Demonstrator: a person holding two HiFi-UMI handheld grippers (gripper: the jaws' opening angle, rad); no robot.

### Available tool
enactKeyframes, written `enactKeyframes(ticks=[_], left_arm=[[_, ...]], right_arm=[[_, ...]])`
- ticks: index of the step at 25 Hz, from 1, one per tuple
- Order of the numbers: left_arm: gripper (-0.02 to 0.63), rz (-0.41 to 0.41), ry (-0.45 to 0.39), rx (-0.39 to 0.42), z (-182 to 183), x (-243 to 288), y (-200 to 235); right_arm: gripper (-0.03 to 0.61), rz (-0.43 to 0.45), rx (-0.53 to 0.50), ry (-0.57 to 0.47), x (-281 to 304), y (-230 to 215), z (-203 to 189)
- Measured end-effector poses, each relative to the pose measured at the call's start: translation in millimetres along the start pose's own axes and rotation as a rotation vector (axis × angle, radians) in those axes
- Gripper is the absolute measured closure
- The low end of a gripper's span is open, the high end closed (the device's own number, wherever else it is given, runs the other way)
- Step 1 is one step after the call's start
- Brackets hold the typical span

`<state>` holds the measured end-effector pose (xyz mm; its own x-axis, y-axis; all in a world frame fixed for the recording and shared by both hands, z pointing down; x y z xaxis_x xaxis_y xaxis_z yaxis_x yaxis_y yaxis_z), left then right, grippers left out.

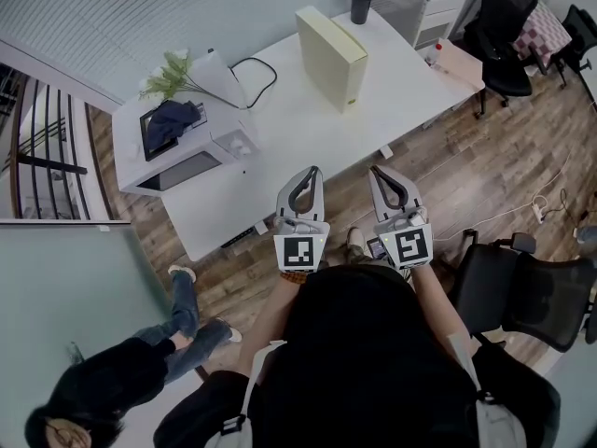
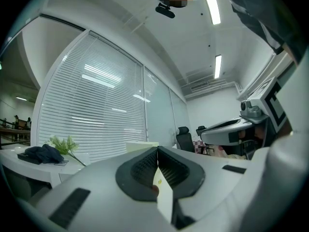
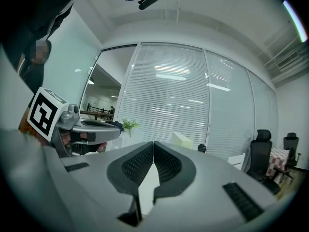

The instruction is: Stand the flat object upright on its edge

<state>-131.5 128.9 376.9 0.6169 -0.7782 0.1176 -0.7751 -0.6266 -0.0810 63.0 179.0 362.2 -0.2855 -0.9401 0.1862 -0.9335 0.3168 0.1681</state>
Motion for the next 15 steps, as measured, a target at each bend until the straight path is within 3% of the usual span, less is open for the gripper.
enactKeyframes(ticks=[6,9,12,15], left_arm=[[0.606,-0.005,0.009,-0.016,-0.9,2.9,-1.3],[0.606,-0.005,0.010,0.025,-1.5,3.9,-1.7],[0.606,-0.005,0.010,0.001,-1.5,5.3,-1.3],[0.606,-0.011,0.015,0.031,-2.7,6.0,1.6]], right_arm=[[0.571,0.007,-0.006,0.010,1.1,-1.1,-1.1],[0.571,0.010,-0.014,0.010,0.6,-3.0,-1.6],[0.572,0.011,-0.010,0.013,2.6,-3.7,-1.5],[0.572,0.014,-0.017,0.019,5.1,-3.3,-1.2]])
Point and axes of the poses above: the fingertips, and each gripper's own axes: x forward along the fingers, y to its left, z out of its top, the point moved 10 cm from there along -x, backward along the fingers, and after that the axes turned 7 degrees about y, right-handed, at the moved point
